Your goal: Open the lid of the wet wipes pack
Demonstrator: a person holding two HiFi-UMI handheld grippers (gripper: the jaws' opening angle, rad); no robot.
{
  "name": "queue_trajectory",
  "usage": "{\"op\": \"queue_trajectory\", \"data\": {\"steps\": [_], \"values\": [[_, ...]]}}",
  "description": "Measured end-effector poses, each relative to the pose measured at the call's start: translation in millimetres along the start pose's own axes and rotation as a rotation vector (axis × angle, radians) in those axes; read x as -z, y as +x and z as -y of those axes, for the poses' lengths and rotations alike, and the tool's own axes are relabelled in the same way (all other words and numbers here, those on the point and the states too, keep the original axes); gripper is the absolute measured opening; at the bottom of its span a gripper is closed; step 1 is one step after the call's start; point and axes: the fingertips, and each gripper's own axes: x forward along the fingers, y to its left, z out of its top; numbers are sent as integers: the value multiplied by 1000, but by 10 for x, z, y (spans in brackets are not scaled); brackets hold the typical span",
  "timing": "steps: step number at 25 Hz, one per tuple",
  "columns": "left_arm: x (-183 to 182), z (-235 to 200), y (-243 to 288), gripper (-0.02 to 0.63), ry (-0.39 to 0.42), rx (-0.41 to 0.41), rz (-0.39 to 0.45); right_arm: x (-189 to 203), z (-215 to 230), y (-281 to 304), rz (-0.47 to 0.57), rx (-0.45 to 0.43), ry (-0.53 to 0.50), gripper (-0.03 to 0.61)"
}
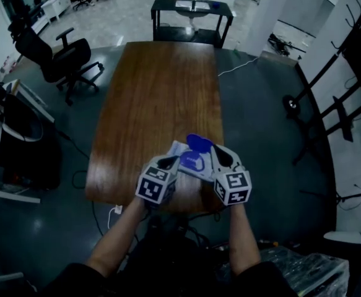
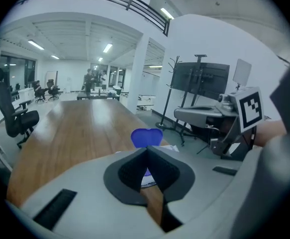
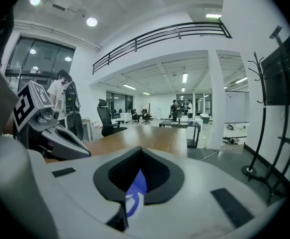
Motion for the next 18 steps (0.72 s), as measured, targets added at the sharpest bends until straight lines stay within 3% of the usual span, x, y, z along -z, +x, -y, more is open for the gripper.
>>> {"op": "queue_trajectory", "data": {"steps": [9,18], "values": [[-322,334,-537,5,68,92,135,-373,-455,-598,108,74,52,11],[-730,631,-1051,5,161,155,308,-731,-870,-928,206,45,35,11]]}}
